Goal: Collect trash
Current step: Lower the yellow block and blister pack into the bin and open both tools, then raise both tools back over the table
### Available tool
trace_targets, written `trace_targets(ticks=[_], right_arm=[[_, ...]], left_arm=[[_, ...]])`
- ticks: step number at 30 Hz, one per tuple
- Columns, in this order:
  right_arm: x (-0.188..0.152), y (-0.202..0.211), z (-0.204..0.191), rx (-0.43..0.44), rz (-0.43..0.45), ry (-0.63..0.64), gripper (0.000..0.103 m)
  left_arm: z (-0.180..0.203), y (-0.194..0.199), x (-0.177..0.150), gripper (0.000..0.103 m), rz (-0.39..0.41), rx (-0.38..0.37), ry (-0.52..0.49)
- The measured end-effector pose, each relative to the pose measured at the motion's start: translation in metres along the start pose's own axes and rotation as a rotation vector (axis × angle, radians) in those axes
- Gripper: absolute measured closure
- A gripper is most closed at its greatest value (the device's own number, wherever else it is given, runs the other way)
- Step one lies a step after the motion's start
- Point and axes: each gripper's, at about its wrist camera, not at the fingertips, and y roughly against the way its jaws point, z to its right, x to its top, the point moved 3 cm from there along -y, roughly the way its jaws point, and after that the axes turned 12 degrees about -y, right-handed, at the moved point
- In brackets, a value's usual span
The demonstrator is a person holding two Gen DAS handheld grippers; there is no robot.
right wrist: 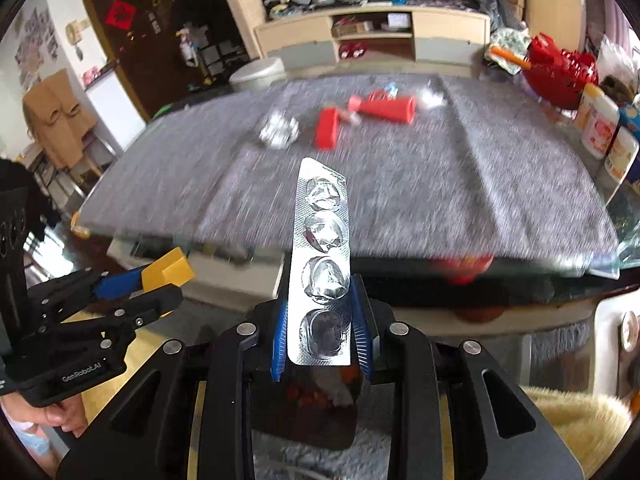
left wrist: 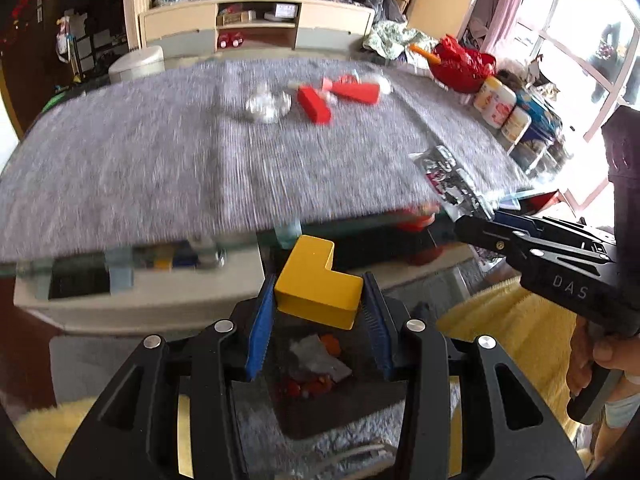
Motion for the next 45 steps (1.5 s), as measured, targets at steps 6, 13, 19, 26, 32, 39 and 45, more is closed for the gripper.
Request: trace_targets(ticks=[6,13,19,26,32,39,45], right_arm=[[-0.040,-0.024,-0.002,-0.018,-0.086,0.012,0.074],[-0.072,-0.061,0.007,-0.020,-0.196,-0.030,0.074],[-0.089,-0.087,0.016,0.000,-0.279,-0.086,0.074],[-0.090,-0.103,0.021,-0.015,-0.318,-0.097,0.073],[-0.084,-0.104,0.022,0.001,-0.317,-0.115,0.065],[-0.068,-0.093,0.033,-0.027,-0.255,-0.142,0.039],[-0.049,-0.072,0.043,-0.046,-0.188,-0.159,0.020]], left_arm=[[0.005,-0.021,-0.041,0.063,-0.078,-0.026,0.029],[0.004,-0.053,-0.076,0.063,-0.166,-0.048,0.068],[0.007,-0.080,-0.095,0.063,-0.244,-0.074,0.073],[0.010,-0.099,-0.104,0.063,-0.301,-0.099,0.076],[0.006,-0.103,-0.102,0.054,-0.307,-0.112,0.104],[-0.005,-0.096,-0.095,0.043,-0.290,-0.075,0.117],[-0.012,-0.081,-0.081,0.030,-0.255,-0.064,0.119]])
